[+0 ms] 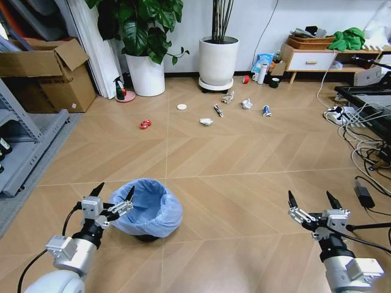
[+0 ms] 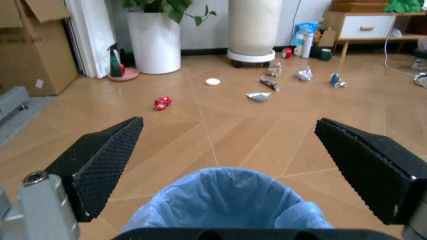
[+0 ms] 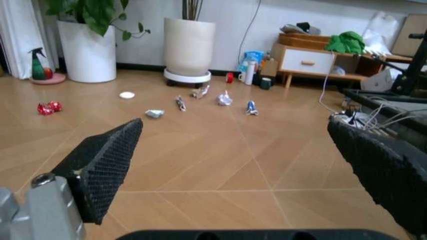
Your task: Pick up the trash bin and place the garbage on the floor into it.
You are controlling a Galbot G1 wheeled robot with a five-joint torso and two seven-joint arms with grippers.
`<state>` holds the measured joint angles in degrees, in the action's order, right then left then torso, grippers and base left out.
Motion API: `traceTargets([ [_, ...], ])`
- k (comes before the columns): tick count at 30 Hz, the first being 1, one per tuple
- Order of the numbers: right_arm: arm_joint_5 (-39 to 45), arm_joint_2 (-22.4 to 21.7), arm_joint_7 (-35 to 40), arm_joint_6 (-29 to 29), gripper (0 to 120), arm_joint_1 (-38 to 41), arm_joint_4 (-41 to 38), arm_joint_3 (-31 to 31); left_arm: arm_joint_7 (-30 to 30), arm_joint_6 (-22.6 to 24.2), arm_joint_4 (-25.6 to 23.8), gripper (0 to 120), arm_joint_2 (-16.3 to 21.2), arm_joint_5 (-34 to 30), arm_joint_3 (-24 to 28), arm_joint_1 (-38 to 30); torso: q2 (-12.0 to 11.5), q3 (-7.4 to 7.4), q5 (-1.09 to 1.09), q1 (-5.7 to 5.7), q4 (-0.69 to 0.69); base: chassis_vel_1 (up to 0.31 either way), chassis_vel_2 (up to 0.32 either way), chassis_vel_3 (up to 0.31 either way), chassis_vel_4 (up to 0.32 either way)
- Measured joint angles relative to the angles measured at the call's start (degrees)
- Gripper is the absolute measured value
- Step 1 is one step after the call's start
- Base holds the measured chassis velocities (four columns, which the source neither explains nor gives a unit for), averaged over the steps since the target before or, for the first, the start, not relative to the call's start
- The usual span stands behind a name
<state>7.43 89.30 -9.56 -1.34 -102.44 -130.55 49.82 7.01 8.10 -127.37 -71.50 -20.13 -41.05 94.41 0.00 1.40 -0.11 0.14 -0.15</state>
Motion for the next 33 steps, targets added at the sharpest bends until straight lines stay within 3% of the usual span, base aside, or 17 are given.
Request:
traceTargets([
  [9,-0.06,-0.89,0.90,2.14,100,1.00,0.39,-0.75,-2.36,2.95,3.54,100,4.45,-2.81,0.15,-3.18,0.00,0.00,-0.01,0.00,0.01,0.000,0.000,0.000,0.000],
  [18,0.01,-1.86,1.97,3.79,100,1.71,0.82,-0.78,-8.61,12.89,9.93,100,13.28,-11.75,5.35,-10.33,0.00,0.00,0.00,0.00,0.00,0.000,0.000,0.000,0.000],
  [28,0.62,-4.22,3.09,5.16,100,3.26,3.21,-1.82,-8.87,20.21,18.84,100,19.24,-17.71,6.42,-15.25,0.00,0.00,0.00,0.00,0.01,0.000,0.000,0.000,0.000],
  [33,1.25,-4.68,3.06,5.16,100,3.57,3.71,-1.66,-7.50,23.71,22.16,100,20.33,-18.69,7.65,-18.24,0.00,0.00,-0.01,0.00,-0.01,0.000,0.000,0.000,0.000],
])
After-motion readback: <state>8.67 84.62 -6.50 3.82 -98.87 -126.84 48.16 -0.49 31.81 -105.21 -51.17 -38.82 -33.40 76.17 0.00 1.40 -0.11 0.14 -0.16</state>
